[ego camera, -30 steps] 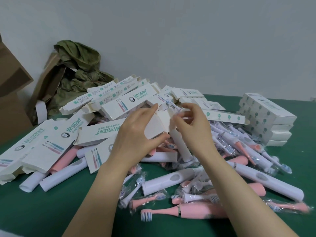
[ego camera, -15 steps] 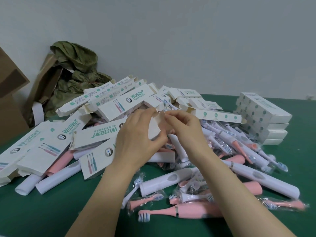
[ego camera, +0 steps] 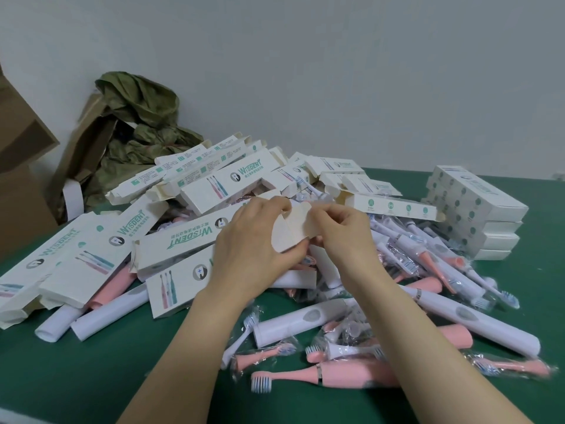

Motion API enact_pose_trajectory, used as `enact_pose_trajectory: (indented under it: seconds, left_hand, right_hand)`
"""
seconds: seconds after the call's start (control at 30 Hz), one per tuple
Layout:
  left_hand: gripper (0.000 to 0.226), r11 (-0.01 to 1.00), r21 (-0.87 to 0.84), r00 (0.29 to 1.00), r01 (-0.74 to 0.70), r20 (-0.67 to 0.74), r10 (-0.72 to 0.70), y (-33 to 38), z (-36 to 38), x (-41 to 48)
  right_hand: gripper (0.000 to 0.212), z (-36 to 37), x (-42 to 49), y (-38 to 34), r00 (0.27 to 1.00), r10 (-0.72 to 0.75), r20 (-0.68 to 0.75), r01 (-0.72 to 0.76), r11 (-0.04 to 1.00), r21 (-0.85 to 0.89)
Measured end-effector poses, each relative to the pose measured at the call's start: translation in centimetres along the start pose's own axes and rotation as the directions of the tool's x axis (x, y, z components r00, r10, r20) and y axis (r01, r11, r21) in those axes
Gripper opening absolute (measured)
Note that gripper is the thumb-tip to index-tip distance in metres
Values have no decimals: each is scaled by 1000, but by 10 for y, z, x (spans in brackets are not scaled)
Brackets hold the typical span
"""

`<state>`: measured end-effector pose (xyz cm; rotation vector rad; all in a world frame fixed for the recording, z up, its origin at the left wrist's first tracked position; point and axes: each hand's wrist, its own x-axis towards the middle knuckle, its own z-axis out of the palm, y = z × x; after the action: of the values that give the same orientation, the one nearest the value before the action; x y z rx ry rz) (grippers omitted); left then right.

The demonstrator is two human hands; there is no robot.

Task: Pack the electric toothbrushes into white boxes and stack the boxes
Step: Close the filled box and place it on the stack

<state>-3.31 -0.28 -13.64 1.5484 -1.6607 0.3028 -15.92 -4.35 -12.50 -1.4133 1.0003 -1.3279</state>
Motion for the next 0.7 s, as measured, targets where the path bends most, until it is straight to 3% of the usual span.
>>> enact_pose_trajectory:
  seconds: [0.17, 0.27, 0.4, 0.47, 0.57, 0.7]
  left_hand:
    - [31, 999, 31, 998, -30, -52, 31, 2, 3, -1]
    - [30, 998, 58, 995, -11, -98, 17, 2, 5, 0]
    - [29, 998, -43, 985, 41, -165, -48, 12, 6, 4]
    - [30, 993, -111, 982, 38, -177, -57, 16, 5, 7]
    - [53, 977, -209, 998, 40, -41, -49, 12, 1, 6]
    - [57, 991, -131, 996, 23, -77, -33, 9, -5, -1]
  right_hand:
    - [20, -1, 1, 4, 998, 68, 7, -68, 996, 51]
    - [22, -1, -1, -3, 997, 64, 42, -69, 990, 123]
    - [23, 8, -6, -9, 964, 106, 245, -178, 939, 294]
    - [24, 13, -7, -7, 953, 78, 291, -157, 953, 259]
    - [34, 14, -9, -5, 970, 25, 242, -70, 982, 178]
    - [34, 15, -8, -2, 976, -13, 218, -20, 989, 149]
